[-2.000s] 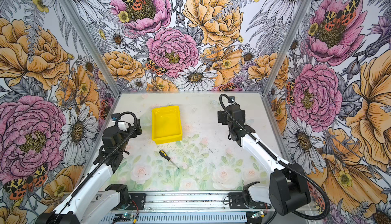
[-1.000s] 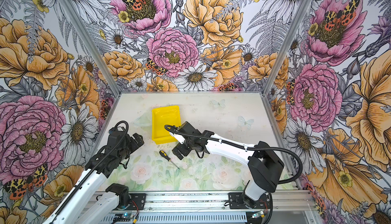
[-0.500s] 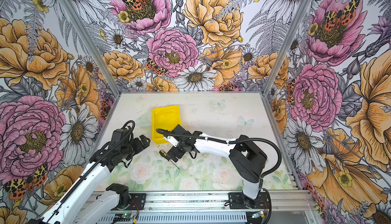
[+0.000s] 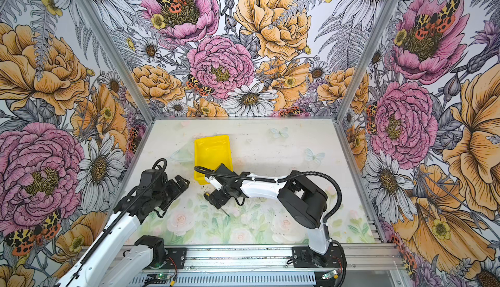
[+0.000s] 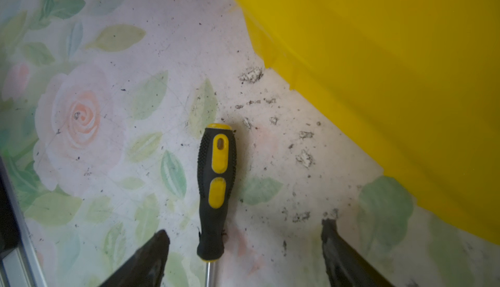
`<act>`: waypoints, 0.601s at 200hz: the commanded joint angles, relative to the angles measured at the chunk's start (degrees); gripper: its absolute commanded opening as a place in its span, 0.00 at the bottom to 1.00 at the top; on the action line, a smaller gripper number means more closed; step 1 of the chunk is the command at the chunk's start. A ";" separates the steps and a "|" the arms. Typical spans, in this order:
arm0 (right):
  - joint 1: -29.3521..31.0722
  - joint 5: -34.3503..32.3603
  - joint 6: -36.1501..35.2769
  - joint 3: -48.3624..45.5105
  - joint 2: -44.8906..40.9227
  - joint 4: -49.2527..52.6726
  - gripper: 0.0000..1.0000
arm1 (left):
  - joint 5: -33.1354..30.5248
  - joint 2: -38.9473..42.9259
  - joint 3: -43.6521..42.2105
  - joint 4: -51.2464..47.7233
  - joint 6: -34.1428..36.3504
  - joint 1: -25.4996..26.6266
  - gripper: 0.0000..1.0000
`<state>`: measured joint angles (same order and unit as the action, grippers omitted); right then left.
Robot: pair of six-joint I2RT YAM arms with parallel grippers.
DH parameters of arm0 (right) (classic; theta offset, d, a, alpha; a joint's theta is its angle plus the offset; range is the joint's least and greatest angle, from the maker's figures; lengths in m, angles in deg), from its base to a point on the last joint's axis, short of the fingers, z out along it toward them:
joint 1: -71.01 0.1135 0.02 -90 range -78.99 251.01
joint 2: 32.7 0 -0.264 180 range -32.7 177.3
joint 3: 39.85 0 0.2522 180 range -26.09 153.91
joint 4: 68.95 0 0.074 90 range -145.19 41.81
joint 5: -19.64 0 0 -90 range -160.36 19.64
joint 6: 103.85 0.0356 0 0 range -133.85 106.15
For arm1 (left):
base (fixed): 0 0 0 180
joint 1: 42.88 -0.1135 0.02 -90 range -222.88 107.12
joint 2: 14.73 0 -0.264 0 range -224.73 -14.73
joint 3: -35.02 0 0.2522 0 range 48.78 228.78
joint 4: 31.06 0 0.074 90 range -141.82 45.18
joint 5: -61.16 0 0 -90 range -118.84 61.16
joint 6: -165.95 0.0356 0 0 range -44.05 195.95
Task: Put the screwdriver in the bin
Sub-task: 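Lower the right gripper around the screwdriver handle and close it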
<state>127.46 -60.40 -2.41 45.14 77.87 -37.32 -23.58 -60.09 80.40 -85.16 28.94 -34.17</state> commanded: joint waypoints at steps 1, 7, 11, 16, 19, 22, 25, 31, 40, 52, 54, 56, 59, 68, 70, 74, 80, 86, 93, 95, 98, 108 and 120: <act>0.98 0.37 1.06 2.07 1.60 -2.39 0.87 | -0.04 0.78 -1.56 0.96 -1.24 -0.32 0.99; 1.04 0.47 0.98 2.14 1.99 -2.45 0.86 | -0.05 0.87 -1.89 0.97 -1.33 -0.35 0.99; 1.12 0.46 0.86 2.24 2.21 -2.48 0.85 | -0.07 0.89 -2.05 0.96 -1.43 -0.35 0.99; 1.30 0.50 0.78 2.38 2.54 -2.48 0.84 | -0.07 1.02 -2.30 0.95 -1.45 -0.35 0.99; 1.40 0.51 0.64 2.42 2.72 -2.49 0.84 | -0.07 1.06 -2.42 0.96 -1.55 -0.32 0.99; 1.39 0.50 0.47 2.53 2.92 -2.49 0.83 | -0.07 1.13 -2.56 0.96 -1.58 -0.35 0.99; 1.52 0.47 0.45 2.67 3.08 -2.49 0.82 | -0.07 1.19 -2.67 0.96 -1.67 -0.36 0.99; 1.68 0.47 0.23 2.90 3.48 -2.47 0.81 | -0.13 1.37 -2.91 0.96 -1.86 -0.31 0.99; 1.74 0.34 0.09 3.18 3.90 -2.40 0.79 | -0.24 1.58 -3.13 0.96 -2.04 -0.28 0.99; 1.90 0.20 -0.11 3.54 4.29 -2.40 0.75 | -0.50 1.76 -3.31 0.96 -2.06 -0.27 0.99; 1.91 0.23 -0.15 3.61 4.37 -2.40 0.74 | -0.55 1.77 -3.31 0.96 -2.05 -0.27 0.99; 1.96 0.17 -0.25 3.60 4.46 -2.40 0.72 | -0.59 1.77 -3.34 0.94 -2.04 -0.27 0.99; 1.96 0.15 -0.21 3.68 4.50 -2.40 0.71 | -0.67 1.77 -3.32 0.96 -2.04 -0.27 0.99; 2.03 -0.02 -0.49 3.79 4.74 -2.40 0.66 | -0.86 1.68 -3.40 0.96 -2.04 -0.27 0.99; 2.07 -0.07 -0.47 3.76 4.79 -2.38 0.65 | -0.90 1.64 -3.38 0.96 -2.04 -0.27 0.99; 2.09 -0.11 -0.54 3.83 4.83 -2.40 0.63 | -0.95 1.60 -3.40 0.96 -2.08 -0.27 0.99; 2.13 -0.11 -0.67 3.88 5.01 -2.33 0.61 | -1.02 1.45 -3.40 0.98 -2.06 -0.24 0.99; 2.10 -0.03 -0.80 3.92 5.14 -2.31 0.60 | -1.12 1.34 -3.40 0.95 -2.06 -0.23 0.99; 2.09 0.08 -0.89 3.88 5.34 -2.31 0.58 | -1.20 1.24 -3.40 0.96 -2.04 -0.06 0.99; 2.09 0.07 -0.89 3.85 5.36 -2.31 0.57 | -1.23 1.24 -3.40 0.96 -2.04 0.02 0.99; 2.09 0.10 -0.97 3.87 5.42 -2.23 0.57 | -1.28 1.24 -3.40 0.96 -2.04 0.01 0.99; 2.17 0.07 -1.21 3.86 5.61 -2.22 0.53 | -1.38 1.24 -3.55 0.92 -2.04 0.08 0.99; 2.19 -0.23 -1.34 3.77 5.67 -2.06 0.48 | -1.56 1.31 -3.69 0.96 -2.04 0.08 0.99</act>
<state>129.23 -60.42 -2.98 47.28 82.37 -38.35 -23.67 -59.06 77.49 -85.07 27.65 -34.17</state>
